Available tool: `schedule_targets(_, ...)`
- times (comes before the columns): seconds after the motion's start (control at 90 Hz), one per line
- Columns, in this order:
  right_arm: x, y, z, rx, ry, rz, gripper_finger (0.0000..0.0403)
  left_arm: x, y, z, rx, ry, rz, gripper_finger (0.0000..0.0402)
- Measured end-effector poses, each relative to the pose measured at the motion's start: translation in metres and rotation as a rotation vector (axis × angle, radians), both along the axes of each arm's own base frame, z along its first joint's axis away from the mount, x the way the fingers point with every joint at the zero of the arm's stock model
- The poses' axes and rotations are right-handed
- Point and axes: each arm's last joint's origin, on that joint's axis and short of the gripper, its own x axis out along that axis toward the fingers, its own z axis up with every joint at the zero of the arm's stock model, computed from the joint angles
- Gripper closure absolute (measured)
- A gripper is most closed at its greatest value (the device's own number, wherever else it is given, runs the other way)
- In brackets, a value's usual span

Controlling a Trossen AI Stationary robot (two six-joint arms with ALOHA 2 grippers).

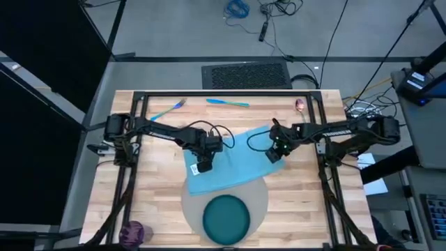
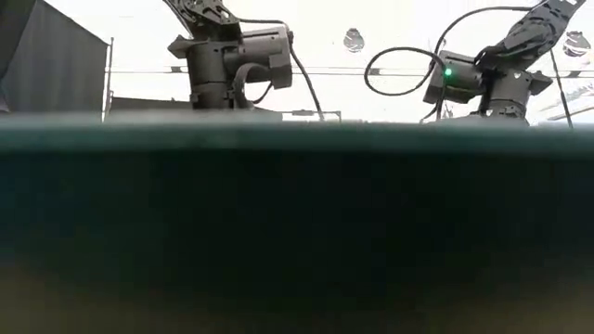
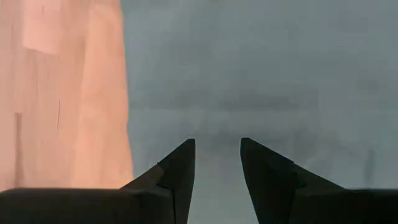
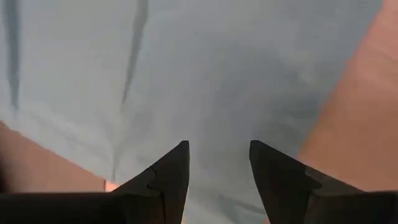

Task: Set table place
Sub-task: Fold the blue napkin

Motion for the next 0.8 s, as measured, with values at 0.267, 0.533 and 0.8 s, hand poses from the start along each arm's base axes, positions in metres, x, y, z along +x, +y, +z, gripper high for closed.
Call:
schedule_targets(0.267, 0.005, -0.014, -0.003, -0.021, -0.046, -0.015, 0.0248, 0.001, -0.001, 0.000, -0.011, -0.014, 0.012, 0.0285)
schedule_targets(0.533, 0.005, -0.038, -0.007, -0.063, -0.096, -0.082, 0.0248, 0.001, -0.010, 0.000, -0.034, -0.016, 0.006, 0.0285)
schedule_targets(0.8, 0.002, -0.062, -0.007, -0.127, -0.152, -0.166, 0.0248, 0.002, -0.025, 0.000, -0.060, -0.019, -0.002, 0.0285)
